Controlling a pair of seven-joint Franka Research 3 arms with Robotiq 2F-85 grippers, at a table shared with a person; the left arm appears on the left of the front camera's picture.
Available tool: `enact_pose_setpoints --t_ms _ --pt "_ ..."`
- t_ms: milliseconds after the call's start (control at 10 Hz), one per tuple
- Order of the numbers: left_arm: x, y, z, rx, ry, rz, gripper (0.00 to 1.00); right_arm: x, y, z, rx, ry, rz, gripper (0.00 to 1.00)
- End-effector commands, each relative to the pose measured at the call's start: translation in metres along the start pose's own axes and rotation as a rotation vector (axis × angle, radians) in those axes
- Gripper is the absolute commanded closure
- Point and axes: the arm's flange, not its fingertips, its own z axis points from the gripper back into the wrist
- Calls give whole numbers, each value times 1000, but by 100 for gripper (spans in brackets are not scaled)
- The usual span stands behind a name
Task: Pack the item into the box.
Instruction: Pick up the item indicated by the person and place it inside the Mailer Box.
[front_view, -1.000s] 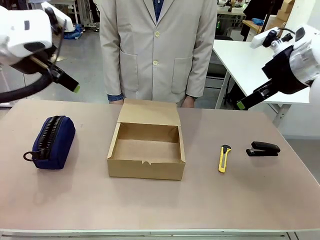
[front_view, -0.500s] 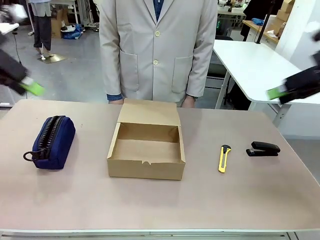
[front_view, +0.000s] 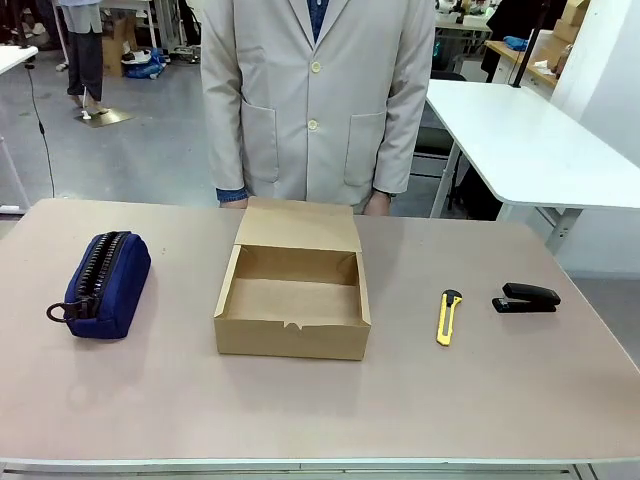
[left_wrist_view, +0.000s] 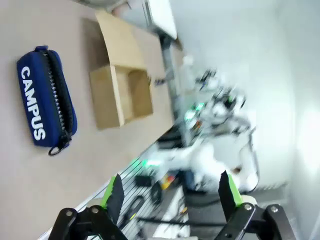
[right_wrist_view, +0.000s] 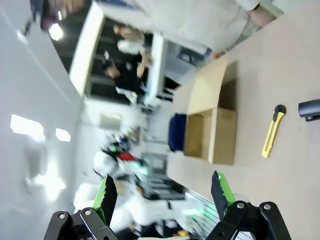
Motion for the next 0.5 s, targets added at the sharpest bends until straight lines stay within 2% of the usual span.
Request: enact_pose_setpoints --t_ms 0,400 --pt "-5 -23 -7 62 102 -108 0 -7 22 -6 -53 79 114 0" --pt "-5 -23 -7 62 102 -108 0 -7 22 -6 -53 79 114 0"
